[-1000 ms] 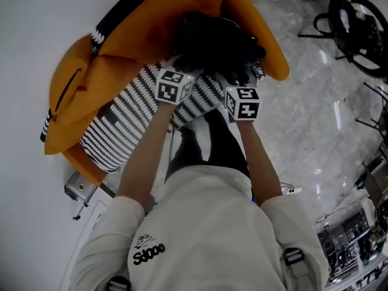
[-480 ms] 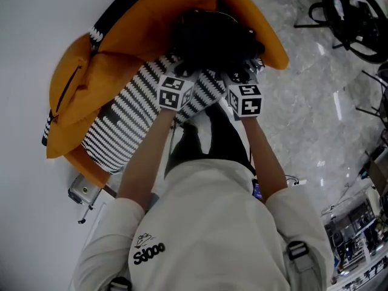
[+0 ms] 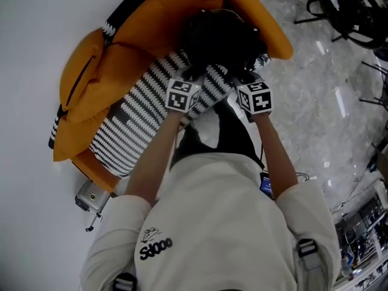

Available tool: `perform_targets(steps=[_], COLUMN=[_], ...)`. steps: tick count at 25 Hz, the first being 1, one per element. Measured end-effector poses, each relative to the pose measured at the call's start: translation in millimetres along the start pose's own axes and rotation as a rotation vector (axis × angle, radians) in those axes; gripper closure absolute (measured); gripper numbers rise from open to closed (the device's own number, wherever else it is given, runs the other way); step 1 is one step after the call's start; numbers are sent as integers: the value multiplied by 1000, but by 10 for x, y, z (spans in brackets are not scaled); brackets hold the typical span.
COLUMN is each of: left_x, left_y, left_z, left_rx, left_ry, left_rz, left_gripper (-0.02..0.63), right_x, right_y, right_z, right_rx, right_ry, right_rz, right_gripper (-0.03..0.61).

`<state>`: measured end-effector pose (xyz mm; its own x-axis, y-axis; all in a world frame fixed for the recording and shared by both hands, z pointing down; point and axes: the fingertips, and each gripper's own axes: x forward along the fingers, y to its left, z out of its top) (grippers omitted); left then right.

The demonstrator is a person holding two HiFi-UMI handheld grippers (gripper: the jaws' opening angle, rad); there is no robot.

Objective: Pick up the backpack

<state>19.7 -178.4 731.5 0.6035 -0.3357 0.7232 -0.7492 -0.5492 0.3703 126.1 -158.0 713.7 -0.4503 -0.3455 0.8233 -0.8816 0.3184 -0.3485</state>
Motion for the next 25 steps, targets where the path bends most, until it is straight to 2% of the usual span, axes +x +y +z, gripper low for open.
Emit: perform_targets(steps=[4, 7, 11, 15, 22, 25], left_x=[-223, -339, -494, -617, -851, -940], left_y=[-196, -254, -324, -403, -447, -455], left_z=[-243, -408, -542, -519, -448, -421], left_rx=[73, 61, 40, 55, 121, 179], left_ry=[41, 59, 42, 12, -24, -42], left_rz=[-32, -41, -50, -31, -10, -5], left_gripper=[508, 520, 532, 541, 549, 554], right_x=[-191, -277, -361, -467, -670, -733], right_y=[54, 168, 297, 375, 561, 637], right_z=[-247, -350, -442, -442, -361, -349], right_rx=[11, -9, -9, 27, 19, 37], right_ry=[30, 43, 44, 1, -84, -108], right_rz=[-49, -74, -106, -109, -91, -89], right_gripper=[503, 505, 505, 505, 508, 511])
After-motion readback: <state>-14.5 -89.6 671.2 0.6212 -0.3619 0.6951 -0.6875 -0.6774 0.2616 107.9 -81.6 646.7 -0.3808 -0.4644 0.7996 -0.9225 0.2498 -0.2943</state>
